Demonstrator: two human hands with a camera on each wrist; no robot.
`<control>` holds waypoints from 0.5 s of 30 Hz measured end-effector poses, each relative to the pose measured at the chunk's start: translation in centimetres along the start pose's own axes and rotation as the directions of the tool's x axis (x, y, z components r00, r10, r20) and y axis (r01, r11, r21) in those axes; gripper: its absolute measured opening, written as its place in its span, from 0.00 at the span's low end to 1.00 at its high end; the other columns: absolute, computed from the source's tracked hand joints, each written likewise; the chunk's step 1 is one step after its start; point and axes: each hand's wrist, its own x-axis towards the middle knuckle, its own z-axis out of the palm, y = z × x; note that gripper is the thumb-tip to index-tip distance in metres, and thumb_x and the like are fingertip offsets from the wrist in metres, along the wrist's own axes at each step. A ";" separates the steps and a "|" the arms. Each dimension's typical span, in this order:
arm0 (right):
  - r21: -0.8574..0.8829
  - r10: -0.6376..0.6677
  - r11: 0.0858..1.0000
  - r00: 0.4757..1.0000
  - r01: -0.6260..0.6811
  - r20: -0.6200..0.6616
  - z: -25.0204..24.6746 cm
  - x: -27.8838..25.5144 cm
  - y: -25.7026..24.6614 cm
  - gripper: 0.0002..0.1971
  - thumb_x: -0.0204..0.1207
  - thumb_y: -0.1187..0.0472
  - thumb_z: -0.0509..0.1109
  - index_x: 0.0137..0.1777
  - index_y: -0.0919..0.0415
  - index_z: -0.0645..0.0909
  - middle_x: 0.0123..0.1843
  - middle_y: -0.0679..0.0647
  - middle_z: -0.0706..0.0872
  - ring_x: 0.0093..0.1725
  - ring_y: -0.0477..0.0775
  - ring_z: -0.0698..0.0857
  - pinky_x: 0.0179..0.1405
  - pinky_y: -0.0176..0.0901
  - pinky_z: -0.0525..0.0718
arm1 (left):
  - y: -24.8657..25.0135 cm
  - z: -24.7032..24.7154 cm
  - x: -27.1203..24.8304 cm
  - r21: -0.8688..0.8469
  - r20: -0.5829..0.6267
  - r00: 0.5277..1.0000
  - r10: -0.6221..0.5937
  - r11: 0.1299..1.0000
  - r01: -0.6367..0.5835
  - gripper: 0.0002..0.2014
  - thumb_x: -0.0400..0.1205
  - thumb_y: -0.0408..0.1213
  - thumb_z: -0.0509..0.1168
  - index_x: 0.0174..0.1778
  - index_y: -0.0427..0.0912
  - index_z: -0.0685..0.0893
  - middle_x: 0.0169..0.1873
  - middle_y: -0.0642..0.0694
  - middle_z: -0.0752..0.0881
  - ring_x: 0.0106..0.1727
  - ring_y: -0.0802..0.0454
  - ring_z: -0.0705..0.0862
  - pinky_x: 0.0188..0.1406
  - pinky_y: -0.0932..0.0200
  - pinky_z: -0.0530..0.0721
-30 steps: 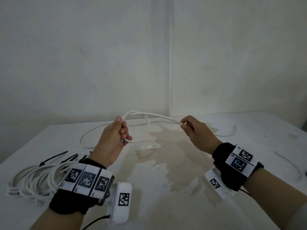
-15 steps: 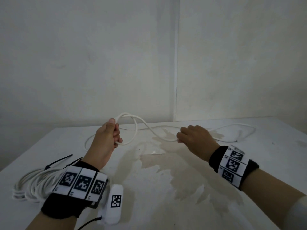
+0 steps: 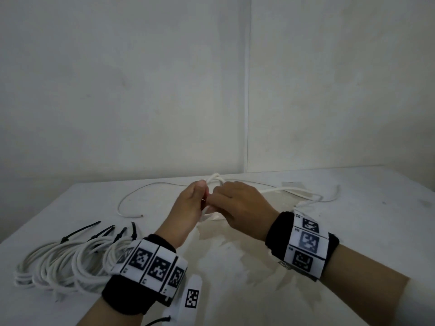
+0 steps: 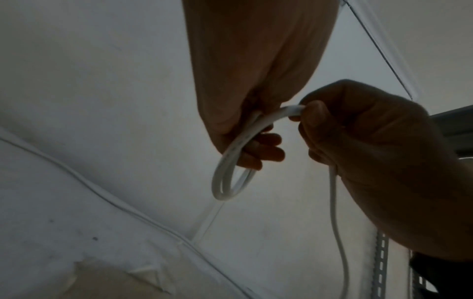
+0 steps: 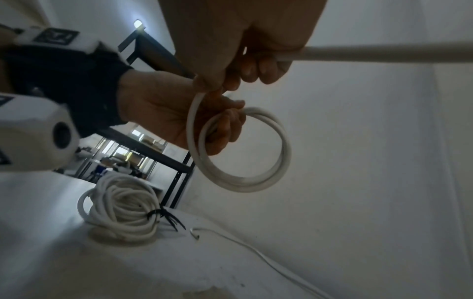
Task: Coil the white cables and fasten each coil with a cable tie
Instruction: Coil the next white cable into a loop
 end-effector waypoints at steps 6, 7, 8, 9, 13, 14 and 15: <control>0.237 0.333 0.916 0.943 -0.325 0.007 -1.4 0.3 1.4 0.11 0.74 0.57 0.63 0.39 0.64 0.81 0.33 0.53 0.84 0.35 0.48 0.75 0.32 0.41 0.74 | 0.6 0.5 -0.7 -0.145 0.165 0.981 -0.105 0.981 0.130 0.18 0.88 0.43 0.47 0.37 0.43 0.75 0.22 0.53 0.73 0.23 0.58 0.69 0.30 0.64 0.74; 0.275 0.378 0.886 0.925 -0.373 0.037 -1.7 0.3 1.6 0.13 0.73 0.53 0.63 0.39 0.64 0.81 0.33 0.53 0.85 0.35 0.48 0.76 0.32 0.42 0.75 | 0.8 0.5 -0.8 -0.170 0.190 0.974 -0.126 0.973 0.159 0.18 0.88 0.43 0.47 0.36 0.42 0.74 0.20 0.54 0.71 0.22 0.58 0.67 0.29 0.64 0.72; 0.301 0.402 0.864 0.913 -0.404 0.069 -1.9 0.3 1.7 0.15 0.73 0.50 0.63 0.39 0.63 0.81 0.34 0.52 0.85 0.34 0.48 0.77 0.32 0.42 0.76 | 1.0 0.6 -0.8 -0.189 0.211 0.967 -0.144 0.964 0.185 0.17 0.88 0.42 0.47 0.35 0.41 0.72 0.19 0.54 0.70 0.21 0.58 0.66 0.27 0.64 0.71; 0.316 0.411 0.851 0.907 -0.419 0.095 -2.0 0.3 1.9 0.17 0.72 0.48 0.63 0.39 0.63 0.81 0.34 0.52 0.84 0.34 0.49 0.77 0.32 0.42 0.76 | 1.2 0.6 -0.9 -0.202 0.227 0.960 -0.162 0.957 0.209 0.17 0.88 0.41 0.47 0.35 0.41 0.71 0.19 0.53 0.68 0.19 0.59 0.66 0.26 0.64 0.70; 0.312 0.413 0.847 0.902 -0.431 0.125 -2.6 0.3 2.7 0.18 0.72 0.47 0.62 0.40 0.64 0.81 0.36 0.47 0.82 0.35 0.44 0.76 0.34 0.41 0.76 | 2.0 0.8 -1.3 -0.227 0.235 0.950 -0.205 0.939 0.259 0.19 0.88 0.42 0.47 0.32 0.41 0.72 0.17 0.53 0.66 0.16 0.60 0.63 0.22 0.65 0.65; 0.310 0.424 0.841 0.896 -0.443 0.131 -2.7 0.3 2.9 0.17 0.72 0.49 0.62 0.40 0.64 0.81 0.36 0.45 0.81 0.35 0.43 0.75 0.35 0.42 0.77 | 2.0 0.8 -1.3 -0.227 0.234 0.951 -0.203 0.940 0.256 0.20 0.88 0.43 0.47 0.31 0.41 0.72 0.17 0.53 0.66 0.16 0.60 0.63 0.22 0.65 0.65; 0.310 0.436 0.834 0.890 -0.456 0.137 -2.9 0.4 3.1 0.15 0.73 0.51 0.63 0.40 0.64 0.82 0.37 0.45 0.81 0.35 0.44 0.76 0.35 0.45 0.79 | 2.0 0.9 -1.3 -0.222 0.237 0.952 -0.196 0.943 0.250 0.21 0.88 0.43 0.47 0.32 0.41 0.73 0.17 0.53 0.67 0.16 0.60 0.63 0.22 0.65 0.65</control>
